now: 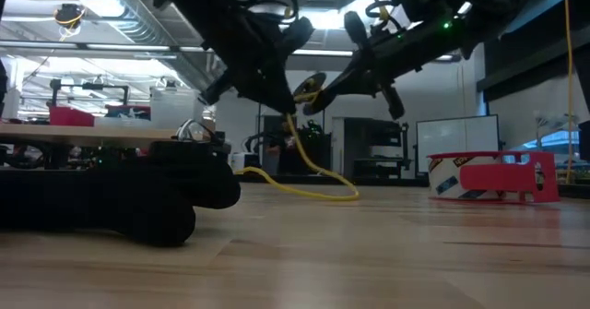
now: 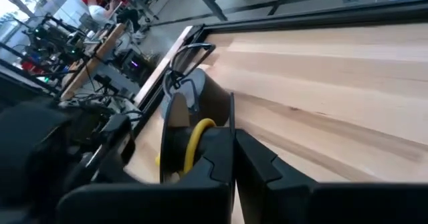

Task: Coil cords
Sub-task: Coil the yellow wire onto the spool

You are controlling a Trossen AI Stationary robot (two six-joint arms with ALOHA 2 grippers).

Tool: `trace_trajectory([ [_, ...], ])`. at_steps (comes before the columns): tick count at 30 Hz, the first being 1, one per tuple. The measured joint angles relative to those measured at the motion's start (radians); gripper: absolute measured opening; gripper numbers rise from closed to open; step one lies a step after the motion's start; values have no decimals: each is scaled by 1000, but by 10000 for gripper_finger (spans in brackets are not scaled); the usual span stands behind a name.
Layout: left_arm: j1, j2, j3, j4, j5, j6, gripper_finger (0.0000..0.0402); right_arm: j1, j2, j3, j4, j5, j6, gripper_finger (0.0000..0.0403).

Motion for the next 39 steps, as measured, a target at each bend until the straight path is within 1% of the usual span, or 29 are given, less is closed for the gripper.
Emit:
trace_trajectory([
  [2,-2,-1,0,-24,-30,1,5,0,-15,0,-10,-14,0,7],
  [5,-5,-1,0,-32,-102,44,5,0,-24,0,-11,-78,-1,7],
  [9,8,-1,-1,-32,-116,71,6,0,-24,0,-14,-109,0,7],
  [11,16,-1,-1,-32,-89,96,6,-1,-24,0,-13,-109,-1,7],
  [12,19,-1,-1,-32,-56,123,6,-1,-24,0,-12,-110,-1,7],
  [15,34,-1,-1,-28,104,195,6,-1,-24,0,8,-119,-3,7],
  [16,39,-1,-1,-26,155,198,6,-1,-24,0,8,-119,-3,7],
  [18,47,-1,-1,-26,214,199,6,1,-24,0,9,-125,-4,7],
  [25,50,-1,-1,11,246,228,12,0,-23,0,45,-144,-3,7],
  [28,50,-1,-2,4,266,239,38,-1,-23,0,61,-143,-1,7],
  [34,48,1,-4,5,267,239,101,-1,-24,0,65,-143,-1,7],
  [36,48,1,-4,6,267,237,114,-1,-24,0,63,-143,-1,7],
  [39,48,1,-4,8,266,204,121,-1,-24,0,61,-143,-4,7],
])
